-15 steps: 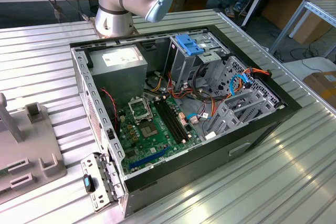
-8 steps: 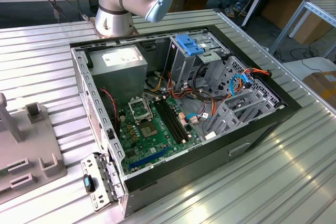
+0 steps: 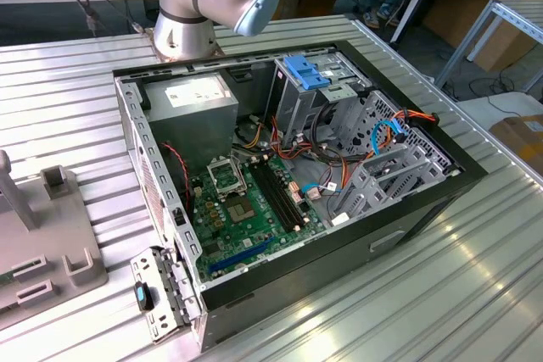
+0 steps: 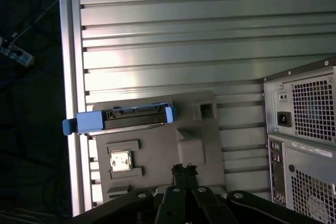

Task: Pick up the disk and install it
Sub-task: 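Reach for the disk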

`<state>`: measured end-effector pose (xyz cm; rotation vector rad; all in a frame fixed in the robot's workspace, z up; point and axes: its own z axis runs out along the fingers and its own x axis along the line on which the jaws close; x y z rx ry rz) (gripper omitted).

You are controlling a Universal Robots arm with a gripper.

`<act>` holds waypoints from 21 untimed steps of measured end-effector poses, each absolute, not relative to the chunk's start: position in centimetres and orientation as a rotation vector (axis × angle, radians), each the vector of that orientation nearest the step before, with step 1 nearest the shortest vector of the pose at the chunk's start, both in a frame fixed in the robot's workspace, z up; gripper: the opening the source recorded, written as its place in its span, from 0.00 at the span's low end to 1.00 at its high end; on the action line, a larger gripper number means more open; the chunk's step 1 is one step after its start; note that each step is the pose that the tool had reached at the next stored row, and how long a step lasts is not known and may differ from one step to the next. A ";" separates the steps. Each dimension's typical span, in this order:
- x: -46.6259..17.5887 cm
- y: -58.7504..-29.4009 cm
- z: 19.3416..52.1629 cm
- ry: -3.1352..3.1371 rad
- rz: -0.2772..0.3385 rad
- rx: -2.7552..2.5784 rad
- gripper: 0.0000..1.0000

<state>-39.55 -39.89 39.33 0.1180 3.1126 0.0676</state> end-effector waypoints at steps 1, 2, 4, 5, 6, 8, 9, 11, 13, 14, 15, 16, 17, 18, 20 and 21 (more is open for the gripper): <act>-39.8 -39.9 39.3 3.112 0.068 0.118 0.11; -40.0 -39.9 39.3 3.113 0.068 0.118 0.11; -40.6 -39.9 39.3 3.112 0.068 0.118 0.11; -40.9 -39.9 39.3 3.112 0.068 0.118 0.11; -41.3 -39.9 39.3 3.112 0.068 0.118 0.11; -41.6 -39.9 39.3 3.112 0.068 0.118 0.11; -41.9 -39.9 39.3 3.112 0.068 0.118 0.11; -42.7 -39.9 39.3 3.113 0.068 0.118 0.11; -43.3 -39.9 39.3 3.113 0.068 0.118 0.11; -43.4 -39.9 39.3 3.112 0.068 0.118 0.11; -43.6 -39.9 39.3 3.112 0.068 0.118 0.11; -43.9 -39.9 39.3 3.113 0.068 0.118 0.11; -44.2 -39.9 39.3 3.112 0.068 0.118 0.11; -44.4 -39.9 39.3 3.113 0.068 0.118 0.11; -44.6 -39.9 39.3 3.113 0.068 0.118 0.11; -44.6 -39.9 39.3 3.113 0.068 0.118 0.11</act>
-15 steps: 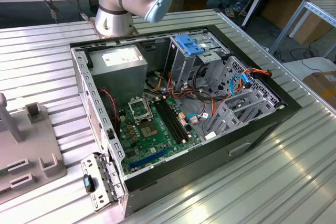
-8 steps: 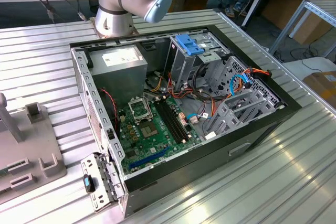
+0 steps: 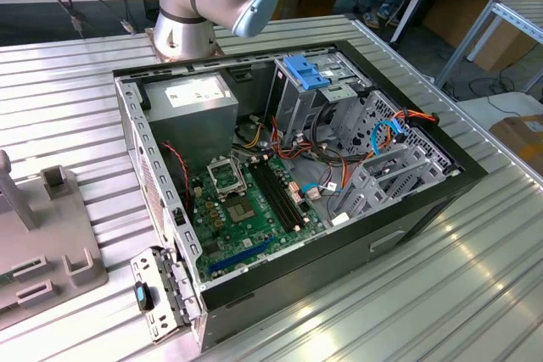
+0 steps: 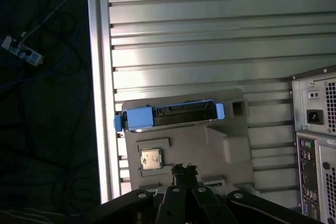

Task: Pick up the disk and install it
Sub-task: 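Reach for the disk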

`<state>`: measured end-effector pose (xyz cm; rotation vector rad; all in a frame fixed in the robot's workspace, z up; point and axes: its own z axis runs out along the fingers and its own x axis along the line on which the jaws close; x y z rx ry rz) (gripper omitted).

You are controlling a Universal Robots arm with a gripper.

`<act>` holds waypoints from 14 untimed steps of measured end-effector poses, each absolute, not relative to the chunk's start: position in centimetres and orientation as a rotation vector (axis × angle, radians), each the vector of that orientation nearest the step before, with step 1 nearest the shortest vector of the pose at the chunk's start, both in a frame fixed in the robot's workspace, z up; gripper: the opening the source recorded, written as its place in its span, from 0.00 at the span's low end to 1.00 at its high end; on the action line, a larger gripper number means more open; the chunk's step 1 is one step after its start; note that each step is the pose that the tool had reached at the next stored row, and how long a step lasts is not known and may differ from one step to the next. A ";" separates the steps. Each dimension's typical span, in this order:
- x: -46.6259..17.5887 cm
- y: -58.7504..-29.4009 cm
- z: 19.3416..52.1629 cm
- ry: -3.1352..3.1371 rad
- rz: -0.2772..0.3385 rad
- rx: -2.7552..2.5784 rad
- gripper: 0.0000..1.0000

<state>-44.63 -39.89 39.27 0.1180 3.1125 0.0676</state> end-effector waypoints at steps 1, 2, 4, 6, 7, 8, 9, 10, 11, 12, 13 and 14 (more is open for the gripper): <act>-44.6 -39.9 39.3 3.113 0.068 0.118 0.11; -44.6 -39.9 39.3 3.113 0.068 0.118 0.11; -44.6 -39.9 39.3 3.112 0.068 0.118 0.11; -44.6 -39.9 39.3 3.112 0.068 0.118 0.11; -44.6 -39.8 39.3 3.112 0.068 0.118 0.11; -44.6 -39.6 39.3 3.112 0.068 0.118 0.11; -44.6 -39.6 39.3 3.112 0.068 0.118 0.11; -44.6 -39.6 39.3 3.112 0.068 0.118 0.11; -44.6 -39.6 39.3 3.112 0.068 0.118 0.11; -44.6 -39.6 39.3 3.113 0.068 0.118 0.11; -44.6 -39.6 39.3 3.113 0.068 0.118 0.11; -44.6 -39.6 39.3 3.112 0.068 0.118 0.11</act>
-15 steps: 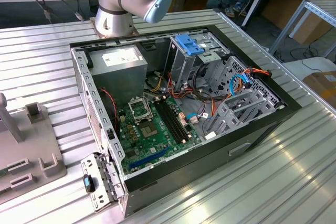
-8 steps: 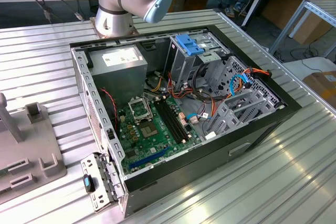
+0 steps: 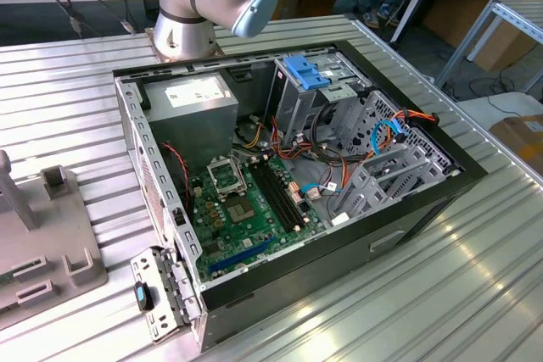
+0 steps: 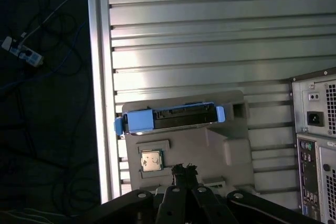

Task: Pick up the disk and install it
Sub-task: 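Reach for the disk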

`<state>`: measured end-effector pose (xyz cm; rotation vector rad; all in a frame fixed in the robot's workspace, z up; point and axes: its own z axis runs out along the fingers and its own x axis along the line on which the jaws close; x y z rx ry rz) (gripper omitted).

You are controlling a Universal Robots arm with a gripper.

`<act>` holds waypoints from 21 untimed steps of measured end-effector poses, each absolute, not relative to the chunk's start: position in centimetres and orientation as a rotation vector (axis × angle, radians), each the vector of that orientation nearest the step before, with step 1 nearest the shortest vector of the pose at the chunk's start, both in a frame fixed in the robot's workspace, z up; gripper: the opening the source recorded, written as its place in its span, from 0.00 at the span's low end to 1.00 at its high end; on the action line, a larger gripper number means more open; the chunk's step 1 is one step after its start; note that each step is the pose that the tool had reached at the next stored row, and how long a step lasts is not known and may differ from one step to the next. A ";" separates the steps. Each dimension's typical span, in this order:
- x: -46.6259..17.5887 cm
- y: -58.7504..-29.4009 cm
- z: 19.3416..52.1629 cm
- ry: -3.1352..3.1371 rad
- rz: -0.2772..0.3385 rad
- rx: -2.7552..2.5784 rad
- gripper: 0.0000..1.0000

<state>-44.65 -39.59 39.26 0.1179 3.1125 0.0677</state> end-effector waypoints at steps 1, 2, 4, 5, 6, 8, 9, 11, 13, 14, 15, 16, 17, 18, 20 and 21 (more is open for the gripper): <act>-44.6 -39.6 39.3 3.113 0.068 0.118 0.11; -44.6 -39.6 39.3 3.113 0.068 0.118 0.11; -45.3 -38.0 39.2 3.112 0.068 0.118 0.11; -46.0 -37.6 39.2 3.113 0.068 0.118 0.11; -46.1 -37.5 39.2 3.112 0.068 0.118 0.11; -46.4 -37.3 39.1 3.113 0.068 0.118 0.11; -46.5 -37.3 39.1 3.112 0.068 0.118 0.11; -46.5 -37.3 39.1 3.113 0.068 0.118 0.11; -46.5 -37.3 39.1 3.113 0.068 0.118 0.11; -46.5 -37.3 39.1 3.113 0.068 0.118 0.11; -46.5 -37.3 39.1 3.112 0.068 0.118 0.11; -46.5 -37.3 39.1 3.113 0.068 0.118 0.11; -46.5 -37.3 39.1 3.113 0.068 0.118 0.11; -46.5 -37.3 39.1 3.115 0.068 0.118 0.11; -46.5 -37.3 39.1 3.123 0.068 0.119 0.11; -46.5 -37.3 39.1 3.125 0.068 0.119 0.11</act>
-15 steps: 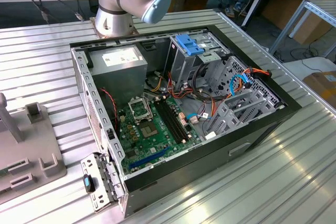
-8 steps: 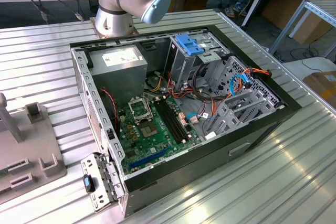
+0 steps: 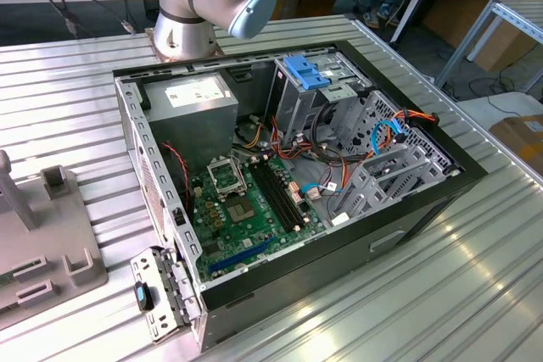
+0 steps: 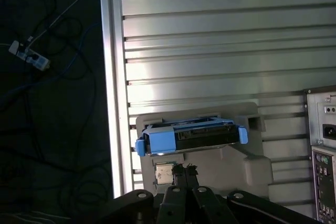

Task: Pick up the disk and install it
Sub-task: 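Reach for the disk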

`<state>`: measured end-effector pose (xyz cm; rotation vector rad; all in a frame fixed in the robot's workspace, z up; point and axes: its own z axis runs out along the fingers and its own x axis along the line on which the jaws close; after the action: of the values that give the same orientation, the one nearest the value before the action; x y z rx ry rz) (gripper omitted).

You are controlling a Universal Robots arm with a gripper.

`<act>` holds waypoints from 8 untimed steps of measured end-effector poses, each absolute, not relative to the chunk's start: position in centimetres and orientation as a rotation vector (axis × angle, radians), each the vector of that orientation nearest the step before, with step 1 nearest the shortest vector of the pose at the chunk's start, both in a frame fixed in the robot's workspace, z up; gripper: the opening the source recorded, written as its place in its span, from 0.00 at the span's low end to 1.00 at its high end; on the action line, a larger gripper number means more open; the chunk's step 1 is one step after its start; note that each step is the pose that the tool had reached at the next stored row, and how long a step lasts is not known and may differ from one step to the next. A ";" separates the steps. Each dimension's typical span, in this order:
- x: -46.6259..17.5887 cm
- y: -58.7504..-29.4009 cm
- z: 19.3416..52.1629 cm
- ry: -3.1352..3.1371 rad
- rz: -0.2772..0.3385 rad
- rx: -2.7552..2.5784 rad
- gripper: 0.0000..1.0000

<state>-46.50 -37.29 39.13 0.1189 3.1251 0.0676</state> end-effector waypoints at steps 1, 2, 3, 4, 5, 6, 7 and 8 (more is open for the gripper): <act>-46.5 -37.3 39.1 3.125 0.068 0.119 0.11; -46.5 -37.3 39.1 3.125 0.068 0.119 0.11; -46.5 -37.3 39.1 3.125 0.068 0.119 0.11; -46.5 -37.3 39.1 3.125 0.068 0.119 0.11; -46.5 -37.3 39.1 3.125 0.068 0.119 0.11; -46.5 -37.3 39.1 3.125 0.068 0.119 0.11; -46.5 -37.2 39.1 3.125 0.067 0.119 0.11; -46.5 -37.0 39.1 3.125 0.068 0.119 0.11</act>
<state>-46.50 -36.98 39.14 0.1189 3.1253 0.0675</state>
